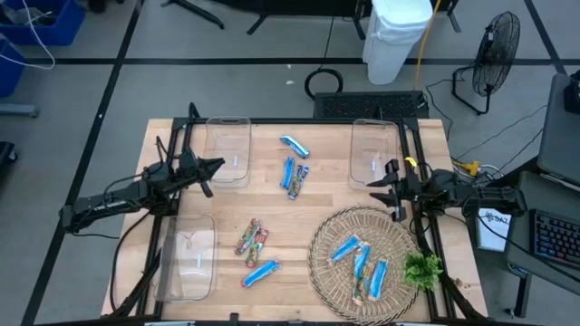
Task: Pick and place Granola Bars by type
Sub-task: Put the blue granola bar into the top left transparent bin
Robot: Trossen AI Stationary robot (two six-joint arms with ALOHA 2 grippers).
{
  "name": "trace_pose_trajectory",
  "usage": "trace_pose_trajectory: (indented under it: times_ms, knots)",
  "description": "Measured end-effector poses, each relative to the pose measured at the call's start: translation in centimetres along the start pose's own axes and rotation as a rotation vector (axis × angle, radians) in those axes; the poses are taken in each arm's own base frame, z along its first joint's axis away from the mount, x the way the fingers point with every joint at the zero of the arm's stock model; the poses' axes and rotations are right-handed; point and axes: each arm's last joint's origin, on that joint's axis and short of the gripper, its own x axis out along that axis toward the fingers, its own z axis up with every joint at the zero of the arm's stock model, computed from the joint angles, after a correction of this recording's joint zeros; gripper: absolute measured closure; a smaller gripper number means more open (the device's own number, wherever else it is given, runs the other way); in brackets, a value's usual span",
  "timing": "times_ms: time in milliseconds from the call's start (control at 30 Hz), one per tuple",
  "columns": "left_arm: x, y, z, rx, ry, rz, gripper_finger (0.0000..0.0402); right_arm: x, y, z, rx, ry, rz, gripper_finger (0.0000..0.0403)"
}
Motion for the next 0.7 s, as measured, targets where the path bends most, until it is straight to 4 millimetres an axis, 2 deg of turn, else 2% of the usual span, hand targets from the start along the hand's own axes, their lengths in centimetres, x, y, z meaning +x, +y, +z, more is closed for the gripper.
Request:
trace_pose_trajectory:
  times_ms: [200, 300, 400, 533, 700]
  knots:
    - [0.4, -0.4, 0.3, -0.059, 0.056, -0.102, 0.0369, 0.0, 0.0, 0.1, 0.014, -0.007, 0.000, 0.0289]
    - [1.1, -0.6, 1.6, -0.097, 0.073, -0.075, 0.0366, 0.0, 0.0, 0.1, 0.009, -0.014, -0.002, 0.0289]
    - [2.7, -1.2, 3.9, -0.084, 0.118, -0.069, 0.0343, 0.0, 0.0, 0.1, -0.002, -0.014, -0.003, 0.0289]
    - [6.8, -2.6, 6.9, -0.024, 0.221, -0.081, 0.0274, 0.0, 0.0, 0.1, -0.016, -0.014, -0.004, 0.0289]
    - [15.1, -4.8, 9.2, 0.173, 0.460, -0.030, 0.0174, 0.0, -0.1, 0.1, -0.130, -0.011, -0.037, 0.0289]
